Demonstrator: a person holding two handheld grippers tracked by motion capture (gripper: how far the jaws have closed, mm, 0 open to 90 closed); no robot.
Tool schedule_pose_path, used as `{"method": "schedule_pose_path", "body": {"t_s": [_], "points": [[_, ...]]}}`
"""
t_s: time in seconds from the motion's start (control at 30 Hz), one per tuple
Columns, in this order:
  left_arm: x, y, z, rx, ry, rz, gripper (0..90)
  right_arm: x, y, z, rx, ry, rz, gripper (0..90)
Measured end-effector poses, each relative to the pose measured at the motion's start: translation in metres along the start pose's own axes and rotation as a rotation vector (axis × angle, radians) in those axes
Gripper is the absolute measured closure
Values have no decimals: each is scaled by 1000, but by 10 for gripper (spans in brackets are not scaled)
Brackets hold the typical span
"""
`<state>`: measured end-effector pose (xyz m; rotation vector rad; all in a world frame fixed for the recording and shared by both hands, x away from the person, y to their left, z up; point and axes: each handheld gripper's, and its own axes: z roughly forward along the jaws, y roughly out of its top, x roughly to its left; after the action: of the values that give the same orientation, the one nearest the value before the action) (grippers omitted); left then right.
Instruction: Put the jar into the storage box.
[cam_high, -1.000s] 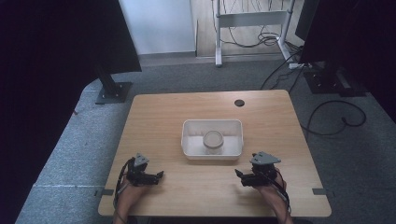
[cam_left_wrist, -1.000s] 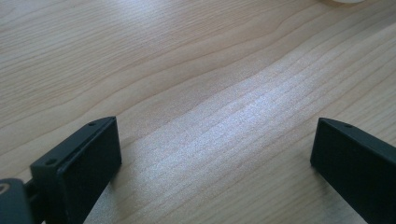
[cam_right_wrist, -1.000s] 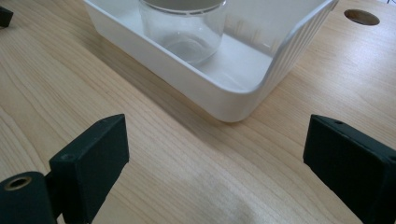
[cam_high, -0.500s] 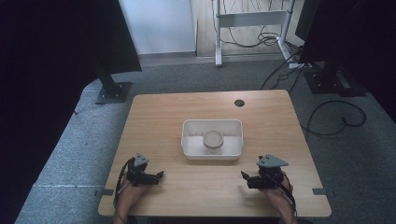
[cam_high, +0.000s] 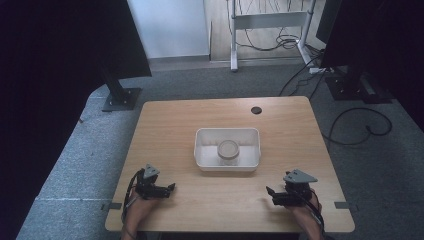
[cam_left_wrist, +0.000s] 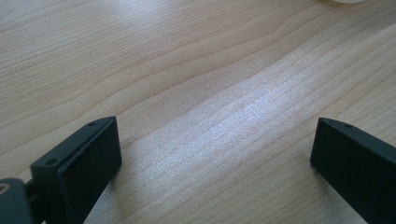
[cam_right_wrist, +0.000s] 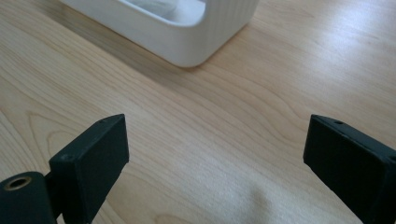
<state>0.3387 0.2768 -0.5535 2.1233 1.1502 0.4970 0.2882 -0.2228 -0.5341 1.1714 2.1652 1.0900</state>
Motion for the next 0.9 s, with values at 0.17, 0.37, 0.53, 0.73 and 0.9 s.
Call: {"method": "schedule_pose_path", "body": {"t_s": [0.17, 0.37, 0.53, 0.73, 0.9], "points": [[0, 0, 0, 0, 0, 0, 17, -3, -7, -1, 18, -7, 10, 64], [0, 0, 0, 0, 0, 0, 18, -6, -16, -2, 36, -12, 27, 64], [0, 0, 0, 0, 0, 0, 18, -8, -22, -2, 56, -14, 37, 63], [0, 0, 0, 0, 1, -1, 17, -7, -29, 1, 91, -10, 47, 63], [0, 0, 0, 0, 1, -1, 18, -7, -31, 1, 107, -12, 48, 64]]}}
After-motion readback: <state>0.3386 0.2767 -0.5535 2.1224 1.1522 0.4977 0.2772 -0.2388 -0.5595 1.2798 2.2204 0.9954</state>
